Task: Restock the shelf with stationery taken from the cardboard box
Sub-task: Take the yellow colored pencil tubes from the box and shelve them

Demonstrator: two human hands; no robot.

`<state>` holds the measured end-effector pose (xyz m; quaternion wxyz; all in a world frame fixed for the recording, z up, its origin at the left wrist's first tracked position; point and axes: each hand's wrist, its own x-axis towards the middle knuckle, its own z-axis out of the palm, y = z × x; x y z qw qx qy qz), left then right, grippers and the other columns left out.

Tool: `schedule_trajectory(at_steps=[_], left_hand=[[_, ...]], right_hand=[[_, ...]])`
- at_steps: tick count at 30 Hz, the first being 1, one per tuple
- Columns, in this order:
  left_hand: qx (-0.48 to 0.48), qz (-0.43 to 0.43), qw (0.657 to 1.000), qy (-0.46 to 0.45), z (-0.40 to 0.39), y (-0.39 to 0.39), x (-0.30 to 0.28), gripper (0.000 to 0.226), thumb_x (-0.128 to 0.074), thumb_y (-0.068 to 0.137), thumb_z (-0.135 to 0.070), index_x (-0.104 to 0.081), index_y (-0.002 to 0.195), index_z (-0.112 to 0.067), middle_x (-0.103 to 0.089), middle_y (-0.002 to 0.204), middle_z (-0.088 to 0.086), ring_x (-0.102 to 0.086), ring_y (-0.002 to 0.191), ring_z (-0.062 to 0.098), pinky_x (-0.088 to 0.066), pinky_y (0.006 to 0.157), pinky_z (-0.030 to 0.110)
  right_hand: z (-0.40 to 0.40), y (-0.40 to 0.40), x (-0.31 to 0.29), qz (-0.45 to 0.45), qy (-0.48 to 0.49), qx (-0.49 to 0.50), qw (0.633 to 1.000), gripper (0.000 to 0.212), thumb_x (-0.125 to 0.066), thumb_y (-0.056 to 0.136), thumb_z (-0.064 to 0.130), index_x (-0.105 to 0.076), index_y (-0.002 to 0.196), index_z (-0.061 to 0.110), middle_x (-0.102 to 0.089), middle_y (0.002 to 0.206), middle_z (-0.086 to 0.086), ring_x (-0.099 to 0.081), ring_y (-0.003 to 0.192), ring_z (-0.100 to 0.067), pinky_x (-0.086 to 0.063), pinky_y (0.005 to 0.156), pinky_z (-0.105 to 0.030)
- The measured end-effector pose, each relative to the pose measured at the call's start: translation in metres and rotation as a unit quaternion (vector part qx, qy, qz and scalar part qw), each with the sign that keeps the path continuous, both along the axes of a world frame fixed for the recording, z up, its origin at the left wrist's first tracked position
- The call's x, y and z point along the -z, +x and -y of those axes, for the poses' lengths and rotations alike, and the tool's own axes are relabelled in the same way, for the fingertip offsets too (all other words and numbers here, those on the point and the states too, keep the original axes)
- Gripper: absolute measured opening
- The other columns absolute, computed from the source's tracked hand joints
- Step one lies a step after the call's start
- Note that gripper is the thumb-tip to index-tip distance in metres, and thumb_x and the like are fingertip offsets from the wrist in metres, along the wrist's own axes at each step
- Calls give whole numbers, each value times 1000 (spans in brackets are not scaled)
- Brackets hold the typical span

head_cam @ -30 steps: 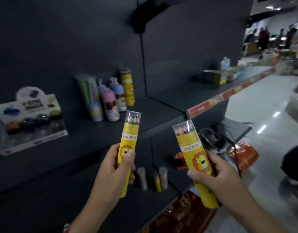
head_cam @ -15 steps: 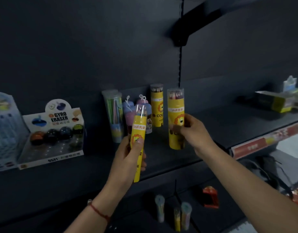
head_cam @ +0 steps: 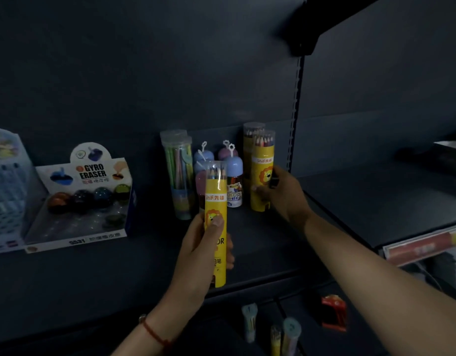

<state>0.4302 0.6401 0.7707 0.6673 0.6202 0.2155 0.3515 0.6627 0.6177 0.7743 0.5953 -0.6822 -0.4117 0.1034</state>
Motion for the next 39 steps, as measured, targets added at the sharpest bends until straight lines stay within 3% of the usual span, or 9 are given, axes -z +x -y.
schedule_trajectory(at_steps=[7,12,16,17,20,24,33,35,39], left_hand=[[2,14,1000,13,-2,1,6,40,-53,83,-51,-61,108,-20,-61,75,8,-58,63,21,-54,59,32],[2,24,1000,-4,0,0,3,37,-52,85,-47,-60,108,-19,-61,75,9,-58,62,23,-52,59,34],[1,26,1000,-11,1,0,5,23,-47,97,-35,-57,111,-20,-60,76,10,-58,65,23,-52,61,35],[-1,26,1000,-10,0,0,6,20,-45,100,-31,-57,113,-20,-61,77,9,-59,67,22,-52,63,34],[-12,21,1000,-5,-3,-1,9,20,-45,102,-31,-57,117,-26,-67,85,0,-64,81,16,-50,78,33],[8,7,1000,24,4,-5,7,32,-54,93,-45,-54,121,-30,-70,102,-7,-66,98,12,-53,87,32],[21,13,989,146,31,-5,-8,18,-65,91,-24,-63,109,-26,-70,97,-9,-67,90,5,-53,72,19],[3,-54,961,272,24,-4,-6,15,-60,95,-28,-64,110,-28,-68,98,-10,-63,92,4,-50,75,18],[-6,-250,804,539,3,-7,19,37,-50,97,-42,-57,132,-29,-56,119,-11,-49,111,7,-41,95,28]], right_hand=[[-9,11,0,20,-13,-1,1000,37,-73,86,12,-60,118,22,-67,99,18,-62,85,13,-48,69,-6],[-14,17,-2,23,-45,5,999,37,-72,87,14,-59,121,18,-67,101,11,-65,93,-6,-50,63,-9],[-3,-4,-13,0,-43,66,997,57,-75,84,31,-52,135,16,-62,122,5,-58,112,-10,-52,94,-32],[7,-21,-18,1,-16,90,996,56,-73,86,33,-51,136,17,-60,120,11,-55,114,-5,-48,97,-28],[52,-87,-13,16,37,47,998,26,-69,90,29,-59,113,31,-58,102,25,-55,95,16,-42,81,-6],[101,-159,10,-1,-60,-89,994,37,-74,84,34,-59,117,39,-64,110,17,-60,103,5,-48,87,-15],[125,-144,-6,21,-92,-65,993,35,-80,78,28,-64,109,35,-73,91,16,-69,83,1,-55,70,-17],[120,-125,-4,42,-96,-44,994,34,-80,77,24,-65,106,34,-73,89,15,-67,83,4,-52,71,-12],[99,-81,7,102,-112,19,988,41,-80,78,24,-61,114,30,-66,95,19,-60,88,12,-42,72,0]])
